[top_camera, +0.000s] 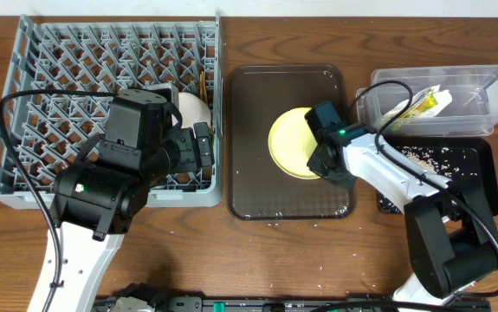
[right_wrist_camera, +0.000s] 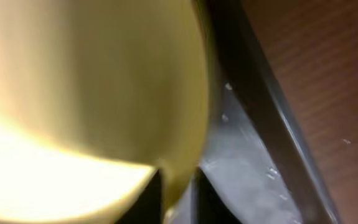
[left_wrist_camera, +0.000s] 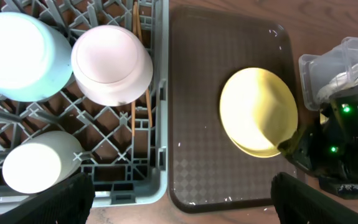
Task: Sort waste into correct bins and load items into the dishwasher
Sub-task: 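Grasp the yellow plate rim with the right gripper and slide it left, then tilt the yellow plate up with the right gripper toward the left gripper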
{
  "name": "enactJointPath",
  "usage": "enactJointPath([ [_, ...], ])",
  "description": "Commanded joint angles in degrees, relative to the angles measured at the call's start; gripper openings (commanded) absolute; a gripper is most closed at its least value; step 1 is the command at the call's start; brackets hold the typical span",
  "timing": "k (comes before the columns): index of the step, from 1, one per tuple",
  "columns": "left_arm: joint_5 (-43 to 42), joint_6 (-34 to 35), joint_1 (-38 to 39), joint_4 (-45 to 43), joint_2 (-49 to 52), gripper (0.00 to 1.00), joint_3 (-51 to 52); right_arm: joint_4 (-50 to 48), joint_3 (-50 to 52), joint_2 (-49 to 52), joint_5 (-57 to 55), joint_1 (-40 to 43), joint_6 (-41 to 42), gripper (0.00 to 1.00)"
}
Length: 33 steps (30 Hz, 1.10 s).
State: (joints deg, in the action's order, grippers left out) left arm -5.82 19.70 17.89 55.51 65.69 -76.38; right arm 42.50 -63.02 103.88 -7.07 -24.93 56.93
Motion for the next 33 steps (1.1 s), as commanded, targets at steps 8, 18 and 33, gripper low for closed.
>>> enactJointPath([
  [8,0.1,0.6,-0.2,0.6,0.2,0.92,-0.3,-1.4,0.9,5.2,-2.6,-0.2,2.2,0.12],
  [18,-1.3,0.5,-0.3,0.9,0.2,0.99,-0.3,-6.5,0.1,-0.9,15.6,3.3,-27.3,0.01],
  [33,-13.2,0.5,-0.2,-4.7,0.2,0.98,-0.3,-8.9,0.1,-25.1,44.2,11.4,-50.4,0.01],
])
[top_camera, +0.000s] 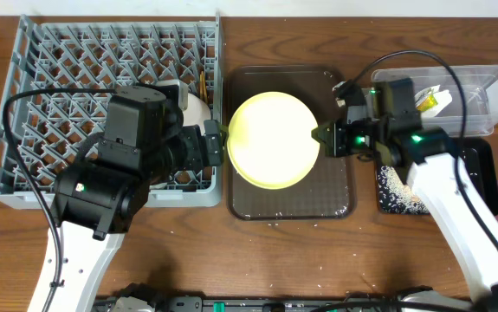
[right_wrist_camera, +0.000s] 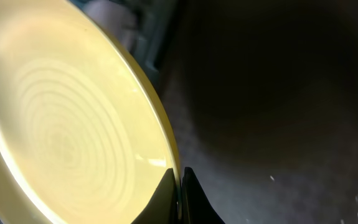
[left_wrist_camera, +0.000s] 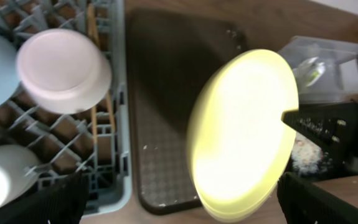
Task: Sort waste into correct bins and load items into the dishwasher
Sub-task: 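Tilt the yellow plate up with the right gripper toward the left gripper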
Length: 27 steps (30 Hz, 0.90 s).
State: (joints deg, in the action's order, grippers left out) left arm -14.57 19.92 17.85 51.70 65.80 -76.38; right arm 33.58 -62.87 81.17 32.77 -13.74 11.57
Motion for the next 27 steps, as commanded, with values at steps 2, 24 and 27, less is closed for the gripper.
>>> enactJointPath([
  [2,-8.2,0.3,-0.2,-2.0,0.1,0.98,-0.3,0.1,-0.1,-4.0,4.6,0.2,-5.0,0.01],
  [24,-12.0,0.3,2.3,-2.6,1.4,0.08,-0.3,-11.5,-0.1,-4.8,24.3,0.2,-5.0,0.01],
  [27,-11.8,-2.0,2.3,-3.2,1.4,0.08,-0.3,-11.4,-0.1,-4.8,22.6,0.2,-5.0,0.07],
])
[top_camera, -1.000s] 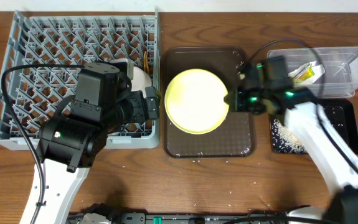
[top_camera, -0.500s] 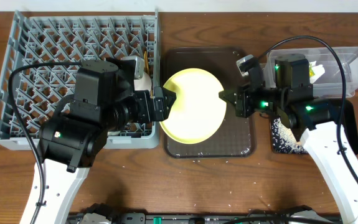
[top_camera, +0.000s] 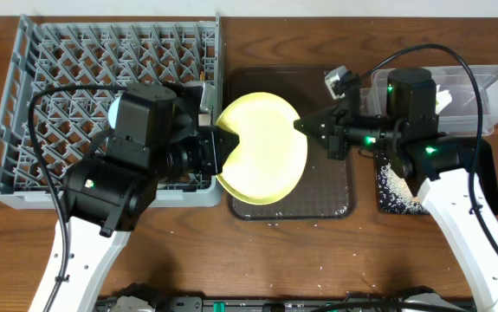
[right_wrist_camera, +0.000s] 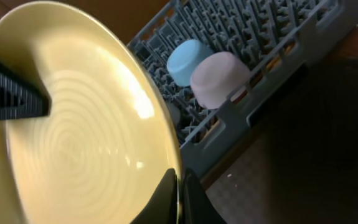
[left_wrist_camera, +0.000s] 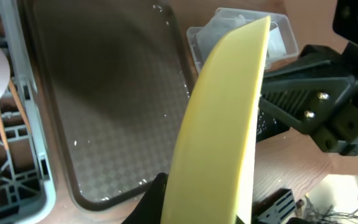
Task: Sort waste into correct bins and load items into the dishwasher
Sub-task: 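Tilt the yellow plate up with the right gripper toward the left gripper, then grasp the yellow plate with the left gripper and carry it into the rack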
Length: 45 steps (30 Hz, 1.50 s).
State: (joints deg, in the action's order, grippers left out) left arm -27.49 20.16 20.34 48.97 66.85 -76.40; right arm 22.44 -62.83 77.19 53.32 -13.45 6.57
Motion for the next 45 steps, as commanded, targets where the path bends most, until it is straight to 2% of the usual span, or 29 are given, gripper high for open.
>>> enactJointPath([
  [1,1.3,-3.5,-0.3,-0.7,0.3,0.08,-0.3,0.0,-0.1,-0.8,0.6,-0.1,0.0,0.10],
  [3,3.6,-5.1,-0.3,-0.6,0.1,0.08,-0.3,0.6,-0.1,-0.8,-2.8,-0.1,0.0,0.28],
  [5,10.2,-6.3,-0.3,0.0,-0.7,0.08,-0.4,2.0,-0.1,-0.8,-9.3,-0.1,0.0,0.54],
  [6,13.0,-6.6,-0.3,0.3,-1.0,0.08,-0.4,2.4,-0.1,-0.8,-10.9,-0.1,0.0,0.59],
  [7,21.3,-7.4,-0.3,1.1,-1.9,0.08,-0.5,3.7,-0.1,-0.8,-17.3,-0.1,0.1,0.76],
  [8,25.9,-8.2,-0.3,1.4,-2.4,0.08,-0.6,4.4,-0.1,-0.8,-20.9,-0.1,0.3,0.80],
  [9,30.1,-9.0,-0.3,1.6,-2.8,0.08,-0.6,5.0,-0.1,-0.8,-23.9,-0.1,0.3,0.97],
  [13,49.5,-14.9,-0.3,2.1,-3.6,0.08,-0.6,6.8,-0.1,-0.8,-32.5,-0.1,0.2,0.99],
  [14,57.6,-17.8,-0.3,2.1,-3.4,0.08,-0.6,7.0,-0.1,-0.8,-33.9,-0.1,0.2,0.99],
  [16,64.8,-21.1,-0.3,2.1,-2.7,0.07,-0.6,7.0,-0.1,-0.8,-34.0,-0.1,0.2,0.99],
  [21,74.2,-27.7,-1.1,1.9,0.9,0.08,-0.6,7.3,-0.1,-0.8,-34.0,-0.1,0.2,0.99],
  [26,81.2,-28.8,-3.6,0.7,6.4,0.07,-0.6,7.3,-0.1,-0.8,-34.0,-0.1,0.2,0.99],
  [31,82.6,-32.3,-7.2,-4.0,12.3,0.08,-0.6,7.3,-0.1,-0.8,-34.0,-0.1,0.2,0.99],
  [34,82.0,-36.7,-9.6,-8.5,15.1,0.08,-0.6,7.3,-0.1,-0.8,-34.0,-0.1,0.2,0.99],
  [37,75.9,-43.3,-13.1,-12.1,17.5,0.07,-0.6,7.3,-0.1,-0.8,-34.0,-0.1,0.2,0.99],
  [42,66.4,-43.9,-18.2,-13.8,19.6,0.07,-0.6,7.3,-0.1,-0.8,-34.0,-0.1,0.2,0.99],
  [45,64.3,-44.0,-21.1,-14.9,20.4,0.07,-0.6,7.3,-0.1,-0.8,-34.0,-0.1,0.2,0.99],
])
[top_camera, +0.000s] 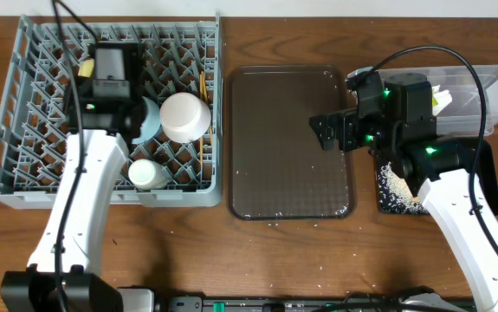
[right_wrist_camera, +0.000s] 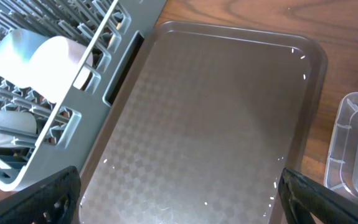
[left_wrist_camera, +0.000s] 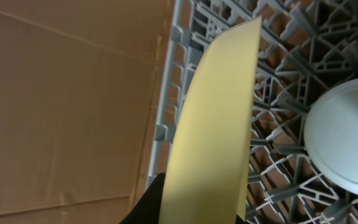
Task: Sort waste into correct bins and load items into the dishwasher
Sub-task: 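Grasp the yellow plate with the left gripper and carry it into the rack, then lower the yellow plate upright into the rack slots and release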
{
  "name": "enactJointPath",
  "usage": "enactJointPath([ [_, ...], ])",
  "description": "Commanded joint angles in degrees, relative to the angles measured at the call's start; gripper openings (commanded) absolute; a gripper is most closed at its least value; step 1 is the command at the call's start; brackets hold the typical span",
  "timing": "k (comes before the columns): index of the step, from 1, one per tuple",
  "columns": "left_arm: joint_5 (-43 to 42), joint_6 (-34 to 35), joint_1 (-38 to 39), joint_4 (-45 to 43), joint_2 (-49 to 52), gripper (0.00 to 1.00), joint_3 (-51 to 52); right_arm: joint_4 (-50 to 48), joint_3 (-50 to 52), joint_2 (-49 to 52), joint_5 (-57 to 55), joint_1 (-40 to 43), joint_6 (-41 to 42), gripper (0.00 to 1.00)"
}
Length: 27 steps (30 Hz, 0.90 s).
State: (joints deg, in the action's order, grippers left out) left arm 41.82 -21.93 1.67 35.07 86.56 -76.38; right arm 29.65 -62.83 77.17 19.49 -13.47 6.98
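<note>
The yellow plate stands edge-on in my left gripper, which is shut on its lower rim. It hangs over the back left part of the grey dishwasher rack; from overhead only a sliver of the plate shows beside the wrist. My right gripper is open and empty above the dark tray, at the tray's right side.
In the rack sit a light blue bowl, a pale pink cup, a white cup and chopsticks. A clear bin with wrappers and a black bin holding rice lie right of the tray.
Both grippers held the plate over the tray's left edge. Now the right gripper has let go and is open over the tray, and the left has moved the plate over the rack's back left.
My right gripper was shut on the plate lying on the tray, the left open by the rack. Then the right held it up near the open left gripper. Then both gripped it. Now the left alone holds it over the rack.
</note>
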Motion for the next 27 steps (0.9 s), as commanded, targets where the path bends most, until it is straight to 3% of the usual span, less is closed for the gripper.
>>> enactJointPath([
  [1,-5.9,-2.1,-3.4,-1.4,0.8,0.08,-0.6,0.1,-0.1,-0.8,-0.2,0.0,-0.2,0.99],
  [7,-13.8,-4.0,-7.5,-2.7,2.2,0.08,-0.6,0.1,-0.1,-0.8,-0.2,0.0,-0.2,0.99],
  [27,-10.7,-7.0,-8.3,-10.4,12.7,0.09,-0.6,0.1,-0.1,-0.8,-0.2,0.0,-0.2,0.99],
])
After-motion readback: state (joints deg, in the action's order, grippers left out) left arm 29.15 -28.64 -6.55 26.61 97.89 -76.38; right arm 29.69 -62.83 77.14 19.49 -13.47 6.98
